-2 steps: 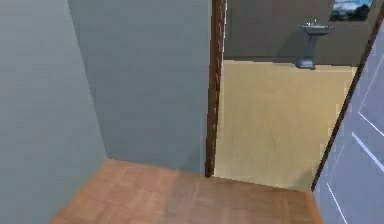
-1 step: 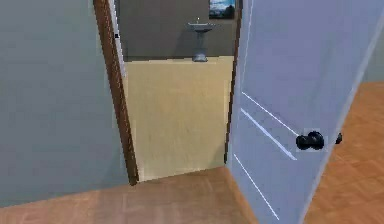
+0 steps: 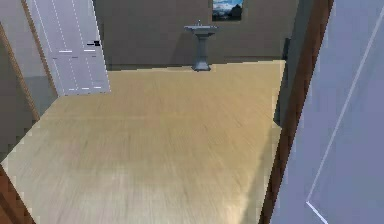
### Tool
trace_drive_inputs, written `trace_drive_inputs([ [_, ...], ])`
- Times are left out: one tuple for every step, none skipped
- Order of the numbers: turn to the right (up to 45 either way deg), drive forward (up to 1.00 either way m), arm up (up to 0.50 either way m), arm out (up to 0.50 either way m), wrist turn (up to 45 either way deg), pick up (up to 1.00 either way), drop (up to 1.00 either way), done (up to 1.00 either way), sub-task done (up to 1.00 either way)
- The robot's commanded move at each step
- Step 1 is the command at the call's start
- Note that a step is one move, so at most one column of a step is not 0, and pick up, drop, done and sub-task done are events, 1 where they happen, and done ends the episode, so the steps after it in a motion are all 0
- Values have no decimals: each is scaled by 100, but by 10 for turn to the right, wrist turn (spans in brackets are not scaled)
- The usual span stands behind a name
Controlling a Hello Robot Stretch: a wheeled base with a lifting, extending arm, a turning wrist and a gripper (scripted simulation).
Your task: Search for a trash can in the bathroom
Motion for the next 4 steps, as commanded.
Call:
trace_drive_inputs([
  [0,20,0,0,0,0,0,0,0],
  [-120,0,0,0,0,0,0,0,0],
  [0,45,0,0,0,0,0,0,0],
  [-270,0,0,0,0,0,0,0,0],
])
